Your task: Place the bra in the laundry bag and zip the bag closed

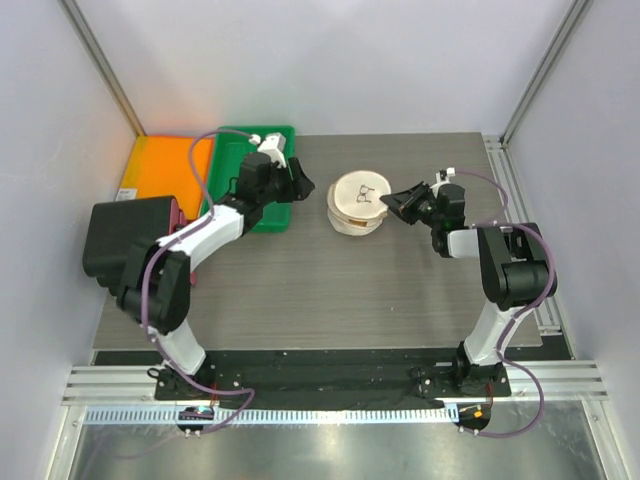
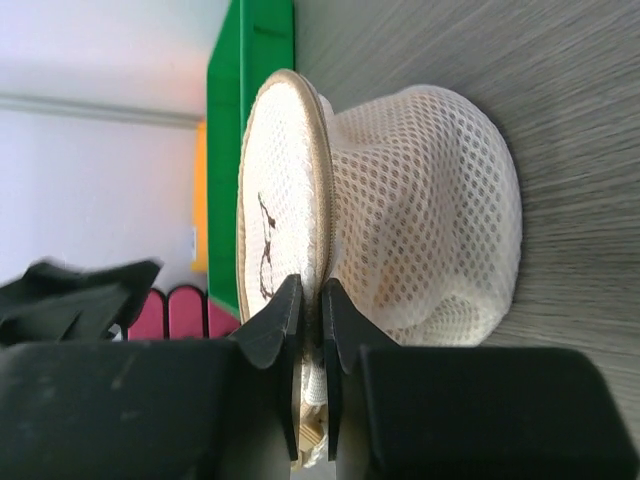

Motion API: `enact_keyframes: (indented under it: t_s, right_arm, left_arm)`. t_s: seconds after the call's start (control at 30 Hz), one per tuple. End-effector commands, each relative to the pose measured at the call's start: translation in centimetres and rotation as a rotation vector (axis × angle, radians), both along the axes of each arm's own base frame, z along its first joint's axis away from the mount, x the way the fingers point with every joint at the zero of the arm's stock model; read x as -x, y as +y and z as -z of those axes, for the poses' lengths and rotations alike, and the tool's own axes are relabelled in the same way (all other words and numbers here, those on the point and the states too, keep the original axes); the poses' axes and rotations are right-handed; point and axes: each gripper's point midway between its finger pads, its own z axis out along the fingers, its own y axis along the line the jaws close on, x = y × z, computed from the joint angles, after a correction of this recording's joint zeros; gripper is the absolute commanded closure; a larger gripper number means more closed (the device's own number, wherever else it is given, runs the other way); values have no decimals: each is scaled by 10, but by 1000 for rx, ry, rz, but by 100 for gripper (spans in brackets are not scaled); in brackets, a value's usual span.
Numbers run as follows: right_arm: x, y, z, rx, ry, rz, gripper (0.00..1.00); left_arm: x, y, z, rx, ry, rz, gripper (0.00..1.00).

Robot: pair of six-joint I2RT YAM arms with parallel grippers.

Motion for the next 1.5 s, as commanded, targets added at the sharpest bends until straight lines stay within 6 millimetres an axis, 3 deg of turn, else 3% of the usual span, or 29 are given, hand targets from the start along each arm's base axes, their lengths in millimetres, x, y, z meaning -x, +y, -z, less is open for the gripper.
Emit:
enact_keyframes:
  t_s: [0.0, 0.1, 0.13, 0.2, 0.33, 0.37, 0.5, 0.7, 0.83, 0.97, 1.13, 1.3, 1.47]
  right_arm:
    - [-9, 4, -56, -38, -172, 171, 92]
    - [-8, 14, -58, -29, -142, 253, 92]
    - [-10, 9, -56, -35, -117, 311, 92]
    - [-7, 20, -58, -42, -86, 321, 91]
    - [-7, 24, -57, -46, 19, 391, 89]
    - [-4, 22, -50, -31, 62, 405, 89]
    - [0, 16, -51, -22, 110, 445, 89]
    - [2, 21, -57, -15, 156, 419, 87]
    - [4, 23, -57, -20, 194, 415, 87]
    - [4, 23, -57, -3, 207, 413, 86]
    - [8, 26, -52, 23, 259, 398, 85]
    - [9, 25, -52, 31, 287, 401, 85]
    - [11, 24, -57, 20, 284, 406, 85]
  left_arm:
    - [9, -18, -89, 89, -380, 83, 44]
    - [29, -56, -84, 27, -441, 225, 48]
    - [38, -73, -87, 26, -457, 279, 50]
    - [41, -84, -80, -13, -472, 314, 53]
    - [48, -105, -68, -118, -508, 344, 61]
    - [45, -104, -67, -155, -519, 315, 62]
    - [51, -111, -59, -301, -603, 295, 66]
    - [67, -132, -48, -359, -663, 390, 69]
    - [80, -148, -43, -348, -660, 500, 63]
    - [85, -148, -37, -365, -634, 539, 60]
    - [82, -155, -18, -428, -605, 594, 61]
    - [73, -166, -18, -480, -638, 558, 65]
    - [67, -173, -4, -567, -652, 541, 69]
